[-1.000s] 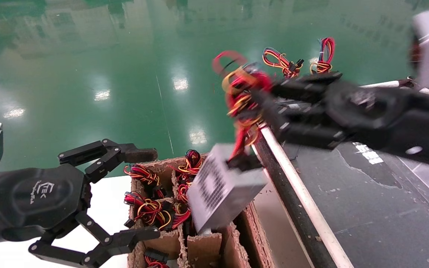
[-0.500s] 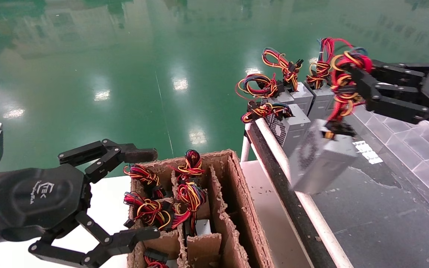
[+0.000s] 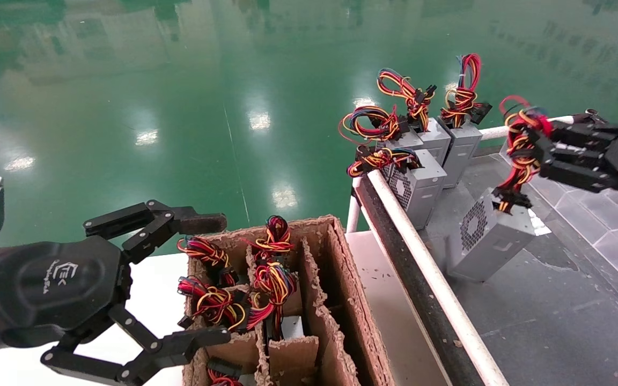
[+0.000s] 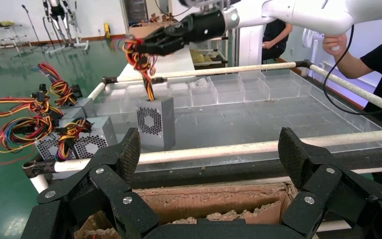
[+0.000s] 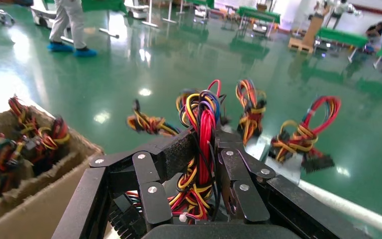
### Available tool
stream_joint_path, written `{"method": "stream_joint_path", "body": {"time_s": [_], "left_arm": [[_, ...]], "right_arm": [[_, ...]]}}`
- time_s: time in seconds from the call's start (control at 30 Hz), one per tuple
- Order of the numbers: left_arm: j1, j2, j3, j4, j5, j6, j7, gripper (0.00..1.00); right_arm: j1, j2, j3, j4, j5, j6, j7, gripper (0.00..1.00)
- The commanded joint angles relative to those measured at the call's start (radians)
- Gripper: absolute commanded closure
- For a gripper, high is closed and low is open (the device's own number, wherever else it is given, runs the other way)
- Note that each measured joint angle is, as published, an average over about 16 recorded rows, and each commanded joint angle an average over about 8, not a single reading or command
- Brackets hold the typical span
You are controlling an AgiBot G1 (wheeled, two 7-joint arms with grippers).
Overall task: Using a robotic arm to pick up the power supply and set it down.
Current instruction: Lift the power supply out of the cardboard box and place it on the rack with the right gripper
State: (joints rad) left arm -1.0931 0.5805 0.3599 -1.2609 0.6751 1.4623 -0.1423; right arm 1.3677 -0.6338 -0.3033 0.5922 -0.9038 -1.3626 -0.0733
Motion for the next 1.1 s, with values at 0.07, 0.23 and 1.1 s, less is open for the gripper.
{"method": "stream_joint_path", "body": {"time_s": [0.07, 0.23, 1.1], "left_arm": [[0.0, 0.0, 0.0, 0.0, 0.0, 0.0, 0.0, 0.0], [0.0, 0.0, 0.0, 0.0, 0.0, 0.0, 0.0, 0.0], [0.0, 0.0, 0.0, 0.0, 0.0, 0.0, 0.0, 0.0]], "right_arm": [[0.032, -0.027, -0.014, -0.06, -0.027, 0.002, -0.032, 1.0], [0.097, -0.072, -0.043, -0.148, -0.075, -0.001, -0.074, 1.0], [0.357, -0.21, -0.121, -0.49, -0.215, 0.071, -0.235, 1.0]]}}
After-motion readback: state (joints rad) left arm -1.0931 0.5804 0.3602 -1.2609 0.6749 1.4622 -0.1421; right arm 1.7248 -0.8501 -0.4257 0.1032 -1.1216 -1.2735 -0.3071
